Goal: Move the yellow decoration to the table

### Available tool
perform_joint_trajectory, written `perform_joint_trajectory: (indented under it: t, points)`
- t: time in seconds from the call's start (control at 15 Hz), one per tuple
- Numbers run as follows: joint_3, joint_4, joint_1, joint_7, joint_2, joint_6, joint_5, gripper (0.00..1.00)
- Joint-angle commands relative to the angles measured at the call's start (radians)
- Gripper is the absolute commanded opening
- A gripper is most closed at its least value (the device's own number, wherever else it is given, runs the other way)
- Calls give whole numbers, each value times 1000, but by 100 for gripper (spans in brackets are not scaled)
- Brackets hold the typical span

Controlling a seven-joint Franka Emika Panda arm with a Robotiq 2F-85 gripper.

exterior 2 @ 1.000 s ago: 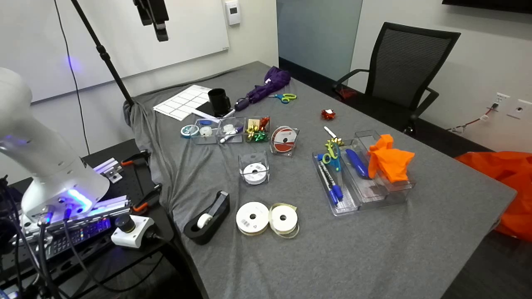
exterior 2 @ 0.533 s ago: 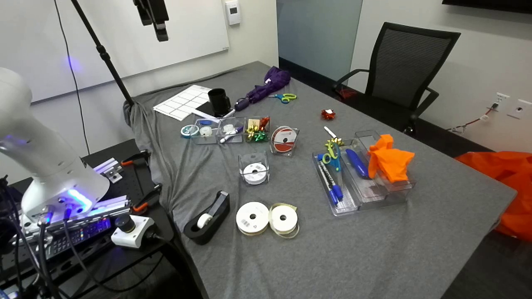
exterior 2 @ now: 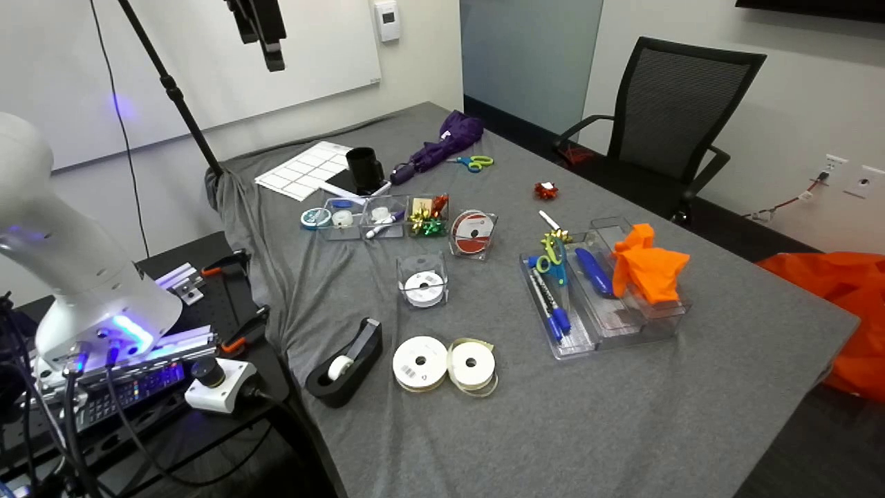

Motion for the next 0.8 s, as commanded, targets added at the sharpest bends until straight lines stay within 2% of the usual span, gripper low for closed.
perform_joint_trajectory:
  t: [0.0,0.33,0.73]
  points:
    - [7,8,-21,-8,76,61,63,100]
    - [27,34,-21,9,208,196,122,100]
    - [54,22,-31,-23,358,349,138,100]
